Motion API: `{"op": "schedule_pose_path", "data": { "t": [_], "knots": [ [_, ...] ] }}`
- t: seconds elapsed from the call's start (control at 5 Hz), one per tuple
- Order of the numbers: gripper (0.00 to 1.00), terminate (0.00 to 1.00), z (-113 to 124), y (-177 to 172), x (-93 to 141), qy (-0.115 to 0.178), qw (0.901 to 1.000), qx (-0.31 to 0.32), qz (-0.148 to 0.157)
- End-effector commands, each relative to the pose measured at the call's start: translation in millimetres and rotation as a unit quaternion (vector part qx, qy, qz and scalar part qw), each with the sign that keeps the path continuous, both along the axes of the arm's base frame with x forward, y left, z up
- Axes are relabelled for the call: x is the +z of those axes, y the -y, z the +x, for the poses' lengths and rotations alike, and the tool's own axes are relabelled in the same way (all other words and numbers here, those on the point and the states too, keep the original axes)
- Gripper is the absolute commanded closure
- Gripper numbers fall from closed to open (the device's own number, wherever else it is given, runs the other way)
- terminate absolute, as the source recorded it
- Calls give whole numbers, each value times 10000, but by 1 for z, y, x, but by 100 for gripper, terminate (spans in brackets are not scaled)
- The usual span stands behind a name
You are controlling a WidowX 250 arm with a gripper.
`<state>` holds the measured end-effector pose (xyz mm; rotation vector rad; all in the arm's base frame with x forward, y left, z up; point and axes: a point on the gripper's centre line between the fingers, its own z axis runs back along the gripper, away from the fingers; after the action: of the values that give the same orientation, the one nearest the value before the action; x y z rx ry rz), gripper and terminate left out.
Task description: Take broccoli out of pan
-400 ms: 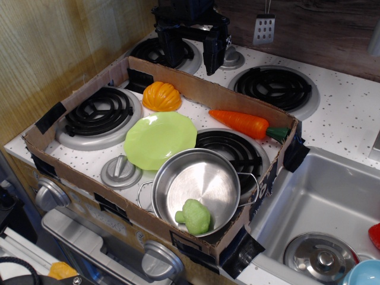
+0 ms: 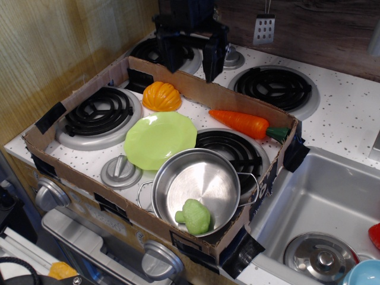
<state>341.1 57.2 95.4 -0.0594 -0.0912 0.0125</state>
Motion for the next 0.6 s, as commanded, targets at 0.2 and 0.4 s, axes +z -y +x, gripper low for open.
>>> {"op": "schedule_pose_path", "data": {
  "t": [0.2, 0.4],
  "knots": [
    [0, 0, -45, 35, 59, 100, 9895, 1351, 494],
    [0, 0, -64, 49, 45, -52, 9760, 2132, 434]
  ]
}}
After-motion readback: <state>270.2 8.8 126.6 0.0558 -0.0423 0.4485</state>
